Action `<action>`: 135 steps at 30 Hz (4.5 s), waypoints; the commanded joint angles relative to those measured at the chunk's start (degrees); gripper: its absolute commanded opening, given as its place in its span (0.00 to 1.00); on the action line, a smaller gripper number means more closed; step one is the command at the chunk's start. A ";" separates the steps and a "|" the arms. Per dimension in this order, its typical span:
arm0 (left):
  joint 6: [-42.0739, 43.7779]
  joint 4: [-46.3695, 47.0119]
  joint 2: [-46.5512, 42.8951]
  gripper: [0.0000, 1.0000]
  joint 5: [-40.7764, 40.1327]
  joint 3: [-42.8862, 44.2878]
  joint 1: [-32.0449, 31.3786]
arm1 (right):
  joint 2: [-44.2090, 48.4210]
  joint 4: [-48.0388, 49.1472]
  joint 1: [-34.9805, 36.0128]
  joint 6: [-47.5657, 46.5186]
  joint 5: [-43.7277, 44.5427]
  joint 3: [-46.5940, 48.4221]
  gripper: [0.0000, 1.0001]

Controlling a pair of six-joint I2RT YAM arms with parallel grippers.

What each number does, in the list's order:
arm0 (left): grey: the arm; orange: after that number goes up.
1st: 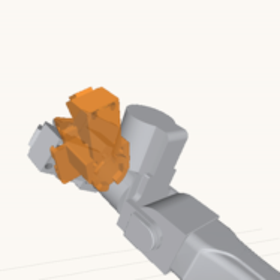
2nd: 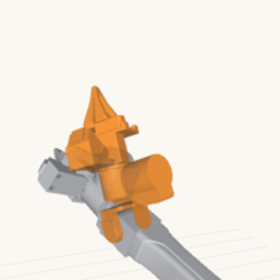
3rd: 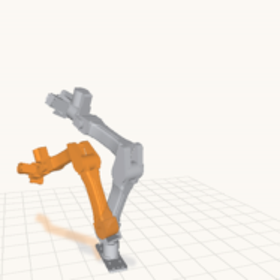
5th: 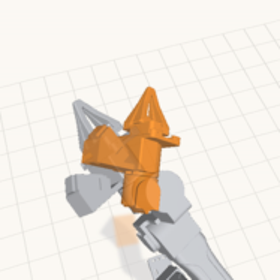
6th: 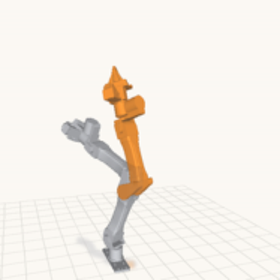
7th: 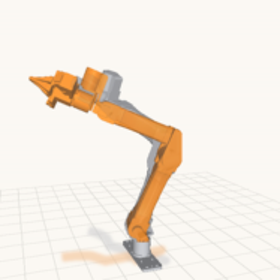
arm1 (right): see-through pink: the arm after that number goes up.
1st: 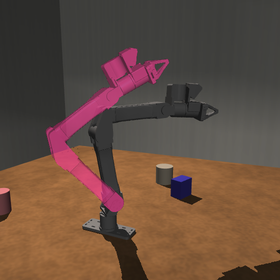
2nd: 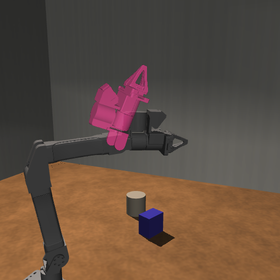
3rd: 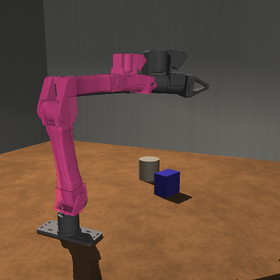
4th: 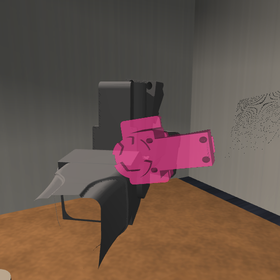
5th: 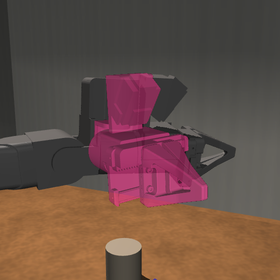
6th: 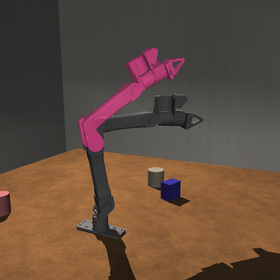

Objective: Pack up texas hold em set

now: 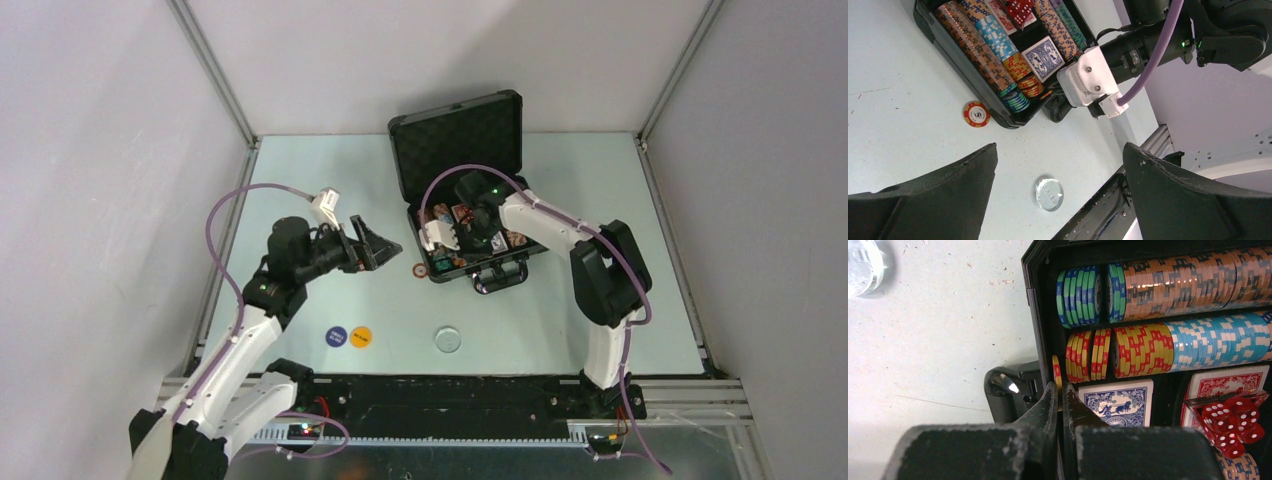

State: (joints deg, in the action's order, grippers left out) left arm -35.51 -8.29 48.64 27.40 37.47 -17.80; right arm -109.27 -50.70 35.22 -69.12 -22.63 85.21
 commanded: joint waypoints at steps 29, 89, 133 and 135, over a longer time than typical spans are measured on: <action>0.88 0.65 -0.04 1.00 2.06 -0.79 2.24 | -0.39 28.44 4.03 -2.40 8.38 -4.49 0.00; 0.10 1.59 0.93 0.98 2.93 -1.30 3.19 | 3.56 23.93 3.26 -4.76 5.10 0.20 0.00; -0.51 2.55 2.37 0.98 4.05 -1.49 4.52 | 0.35 39.63 0.47 -4.86 15.80 -4.26 0.00; -0.57 2.62 2.50 0.98 4.13 -1.57 4.46 | 0.56 37.99 0.38 -4.76 15.32 -4.26 0.00</action>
State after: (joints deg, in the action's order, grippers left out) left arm -35.99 -7.84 50.72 30.26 36.29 -13.93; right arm -109.32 -19.29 37.23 -71.64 -11.20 80.44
